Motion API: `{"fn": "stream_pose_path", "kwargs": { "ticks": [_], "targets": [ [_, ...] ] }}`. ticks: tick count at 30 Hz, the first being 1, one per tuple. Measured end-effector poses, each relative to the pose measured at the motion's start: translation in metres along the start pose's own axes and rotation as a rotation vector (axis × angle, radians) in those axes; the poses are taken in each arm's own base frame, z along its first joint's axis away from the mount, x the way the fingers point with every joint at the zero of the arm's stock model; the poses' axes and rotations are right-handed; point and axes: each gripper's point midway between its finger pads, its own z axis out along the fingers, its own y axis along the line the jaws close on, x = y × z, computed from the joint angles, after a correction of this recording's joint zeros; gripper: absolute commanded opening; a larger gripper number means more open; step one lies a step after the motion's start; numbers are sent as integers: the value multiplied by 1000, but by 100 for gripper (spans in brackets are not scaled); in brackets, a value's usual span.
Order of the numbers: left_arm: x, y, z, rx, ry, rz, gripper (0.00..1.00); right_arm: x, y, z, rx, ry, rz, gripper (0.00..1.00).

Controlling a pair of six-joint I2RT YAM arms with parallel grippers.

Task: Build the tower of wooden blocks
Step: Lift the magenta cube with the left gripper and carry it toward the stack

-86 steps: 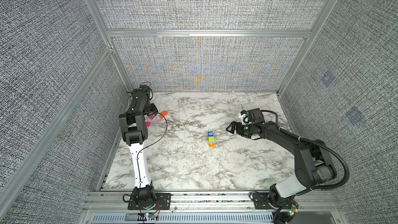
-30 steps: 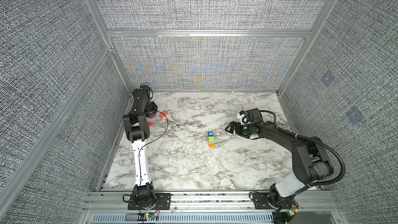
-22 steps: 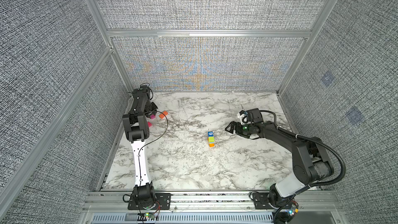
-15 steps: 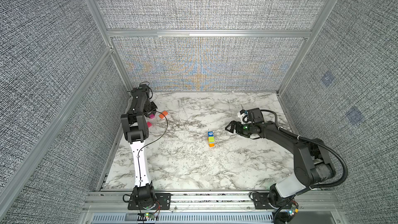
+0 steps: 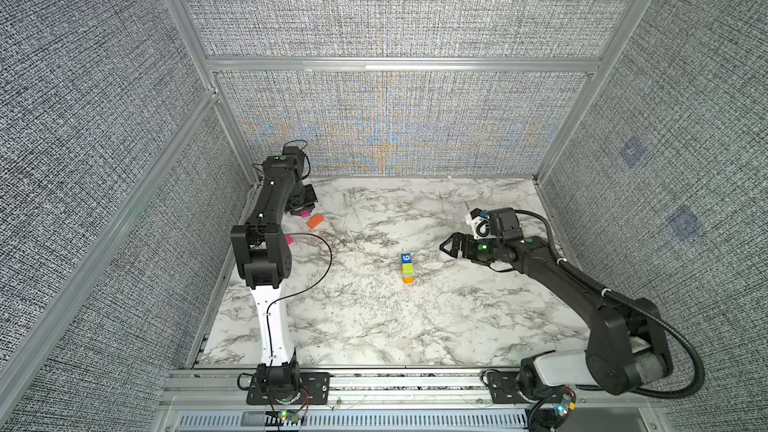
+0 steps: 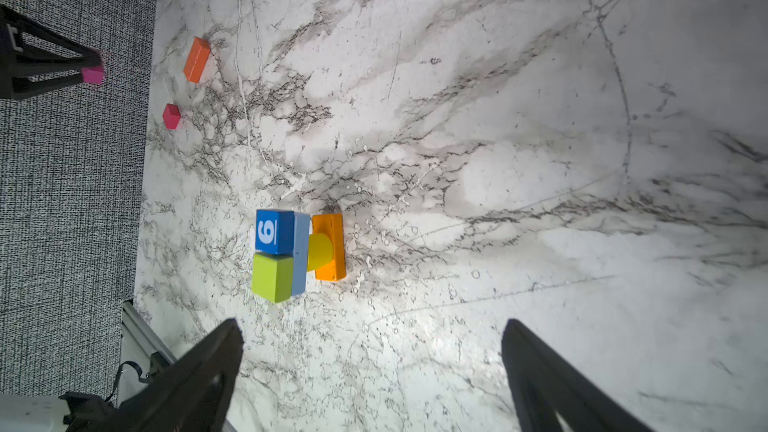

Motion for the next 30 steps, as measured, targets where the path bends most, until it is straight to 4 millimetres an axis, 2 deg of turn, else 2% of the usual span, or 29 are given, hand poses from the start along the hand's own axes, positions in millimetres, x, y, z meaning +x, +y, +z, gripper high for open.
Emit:
{"fn": "stream_pose_path", "kwargs": {
  "ticks": [9,13,17,23,30],
  "targets": [
    [60,-46,-34,56,13,143,29,33,-9,-40,48,-53,14,99],
    [88,-73,-48,96,0,216,29,49,-18,-48,74,-70,28,99],
    [122,-106,-51,129,17,299,29,63,-28,-54,99,-84,30,99],
    [163,-152,-57,158,5,403,29,75,-41,-58,134,-123,37,99],
    [199,-180,-56,141,2,444,29,81,-54,-60,174,-160,53,99]
  ]
}}
